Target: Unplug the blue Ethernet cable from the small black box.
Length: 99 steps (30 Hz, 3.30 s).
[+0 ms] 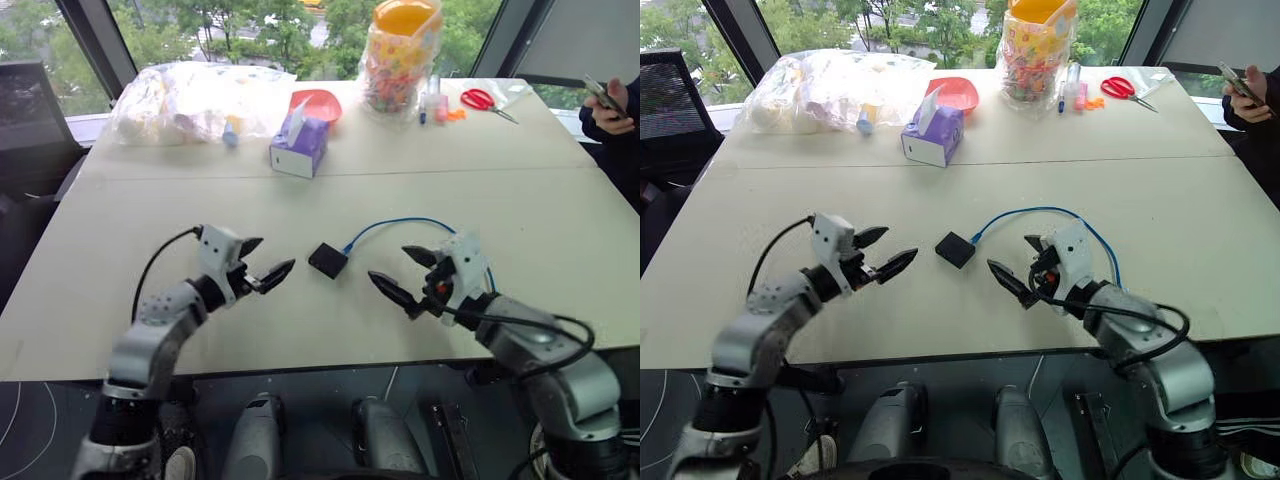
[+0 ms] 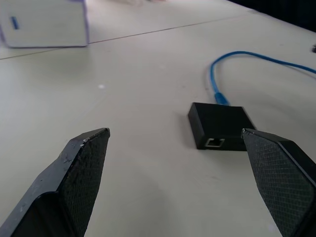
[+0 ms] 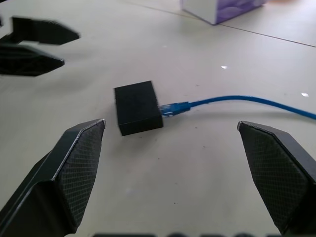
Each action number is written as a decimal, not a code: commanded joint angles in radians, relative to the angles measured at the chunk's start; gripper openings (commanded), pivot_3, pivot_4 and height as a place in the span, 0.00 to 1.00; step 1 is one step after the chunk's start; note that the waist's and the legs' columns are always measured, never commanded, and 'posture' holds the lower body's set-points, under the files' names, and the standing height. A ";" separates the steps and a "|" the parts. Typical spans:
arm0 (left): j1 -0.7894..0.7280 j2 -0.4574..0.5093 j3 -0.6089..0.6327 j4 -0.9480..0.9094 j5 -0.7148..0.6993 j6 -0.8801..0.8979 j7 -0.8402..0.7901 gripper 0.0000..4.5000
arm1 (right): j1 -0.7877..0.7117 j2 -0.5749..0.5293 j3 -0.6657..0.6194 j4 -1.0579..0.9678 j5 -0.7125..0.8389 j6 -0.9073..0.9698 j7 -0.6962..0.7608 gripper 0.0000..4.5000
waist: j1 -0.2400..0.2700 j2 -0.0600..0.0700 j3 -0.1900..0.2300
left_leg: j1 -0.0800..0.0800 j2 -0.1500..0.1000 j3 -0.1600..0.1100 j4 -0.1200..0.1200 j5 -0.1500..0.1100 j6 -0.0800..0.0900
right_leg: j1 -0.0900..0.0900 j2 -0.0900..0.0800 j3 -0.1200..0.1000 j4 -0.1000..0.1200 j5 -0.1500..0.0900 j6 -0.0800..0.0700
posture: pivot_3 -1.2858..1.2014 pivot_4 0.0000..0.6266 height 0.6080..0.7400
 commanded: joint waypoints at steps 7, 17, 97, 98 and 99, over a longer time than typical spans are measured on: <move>-0.097 0.150 0.034 -0.014 -0.129 0.118 -0.206 0.99 | -0.151 -0.168 -0.027 -0.020 0.132 0.144 0.099 1.00 | 0.001 -0.001 0.000 | -0.001 0.000 0.000 -0.001 0.000 0.000 | -0.001 0.000 0.000 -0.001 0.000 0.000 | 0.52 0.24 0.96; -0.117 0.205 0.012 -0.017 -0.125 0.140 -0.252 0.99 | -0.286 -0.286 0.051 0.075 0.128 0.189 0.196 1.00 | 0.000 -0.001 0.001 | -0.001 0.000 0.000 0.000 0.000 0.000 | -0.001 0.000 0.000 0.000 0.000 0.000 | 0.52 0.24 0.96; -0.255 0.183 -0.114 0.085 0.060 -0.296 -0.457 1.00 | -1.002 -0.105 0.669 0.701 0.111 0.505 0.941 0.01 | 0.000 0.003 0.004 | 0.002 0.001 0.001 0.001 0.002 -0.004 | -0.005 0.001 0.002 0.014 -0.003 0.001 | 0.52 0.24 0.96; -0.253 0.181 -0.110 0.086 0.054 -0.289 -0.455 1.00 | -0.990 -0.089 0.649 0.714 0.090 0.487 0.897 0.01 | -0.001 0.003 0.004 | 0.002 0.000 0.001 0.002 0.002 -0.003 | -0.005 0.001 0.002 0.014 -0.003 0.001 | 0.52 0.24 0.96; -0.250 0.181 -0.107 0.086 0.050 -0.284 -0.454 1.00 | -0.982 -0.081 0.635 0.719 0.078 0.479 0.871 0.01 | -0.001 0.003 0.004 | 0.002 0.000 0.001 0.001 0.002 -0.003 | -0.005 0.001 0.002 0.014 -0.003 0.001 | 0.52 0.24 0.96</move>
